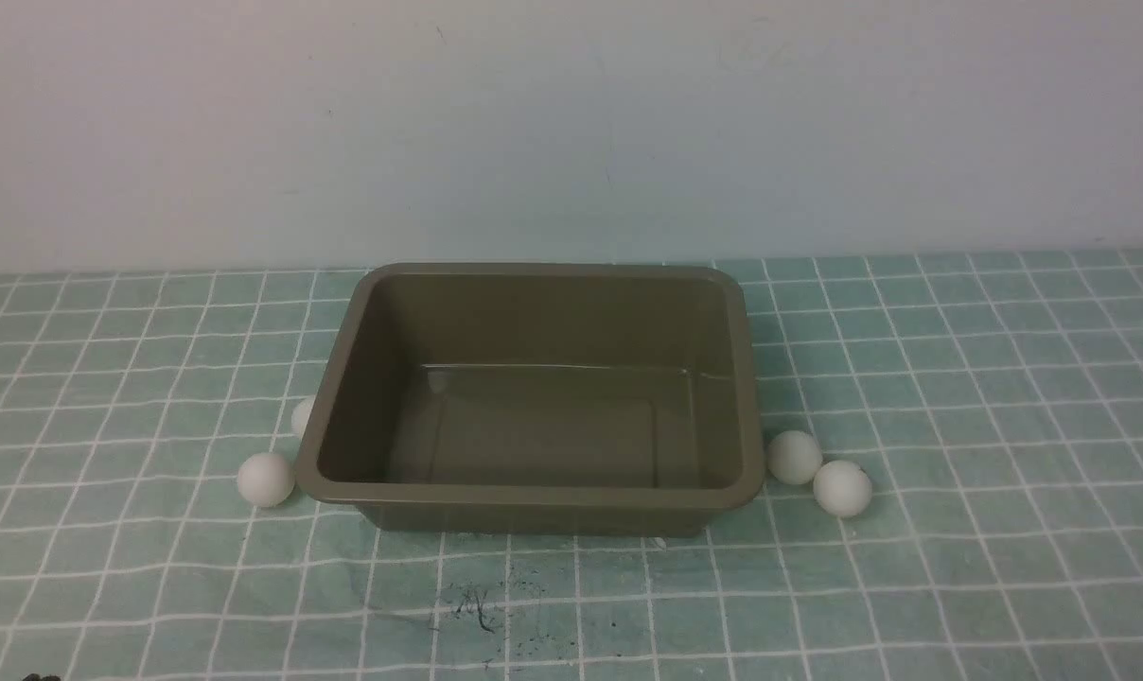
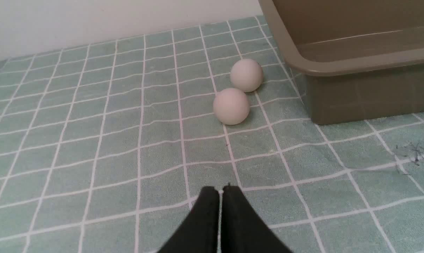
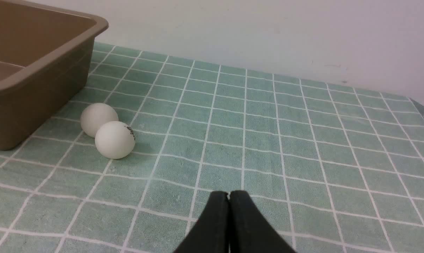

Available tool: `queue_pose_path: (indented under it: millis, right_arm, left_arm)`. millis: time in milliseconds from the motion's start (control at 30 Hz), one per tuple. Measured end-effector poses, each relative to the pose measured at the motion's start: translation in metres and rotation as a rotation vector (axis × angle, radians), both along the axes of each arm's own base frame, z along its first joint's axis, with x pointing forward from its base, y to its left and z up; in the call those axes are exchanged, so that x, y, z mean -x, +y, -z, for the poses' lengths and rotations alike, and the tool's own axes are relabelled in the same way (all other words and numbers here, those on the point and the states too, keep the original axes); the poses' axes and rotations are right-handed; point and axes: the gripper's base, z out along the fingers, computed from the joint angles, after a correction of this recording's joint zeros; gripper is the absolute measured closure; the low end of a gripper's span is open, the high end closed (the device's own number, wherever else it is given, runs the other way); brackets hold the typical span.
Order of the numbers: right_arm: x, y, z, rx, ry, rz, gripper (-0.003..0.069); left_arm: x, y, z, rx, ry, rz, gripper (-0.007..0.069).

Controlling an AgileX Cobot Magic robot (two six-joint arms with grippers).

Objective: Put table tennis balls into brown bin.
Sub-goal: 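Reach for and grasp a ping pong ball on the table beside the basket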

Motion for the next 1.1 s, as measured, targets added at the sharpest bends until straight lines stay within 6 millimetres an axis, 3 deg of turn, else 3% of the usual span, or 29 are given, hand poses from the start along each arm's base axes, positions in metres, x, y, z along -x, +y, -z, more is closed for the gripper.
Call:
queue_pose_path:
  millis: [867,933,1033,1100]
  right_arm:
    - [0.0,0.0,0.0,0.0,0.0,0.0,0.0673]
    - [0.0,0.0,0.0,0.0,0.0,0.0,0.0673]
    - [0.0,0.0,0.0,0.0,0.0,0.0,0.0673]
    - [0.0,0.0,0.0,0.0,0.0,0.0,0.0673]
  left_arm:
    - [0.0,0.0,0.0,0.001,-0.002,0.0,0.0629]
    - [-0.001,-0.001,-0.001,0.029,-0.017,-0.003,0.0629]
    - [-0.002,-0.003,-0.007,0.207,-0.081,-0.023,0.0629]
    - [-0.004,-0.003,-0.017,0.436,-0.157,-0.053,0.0629]
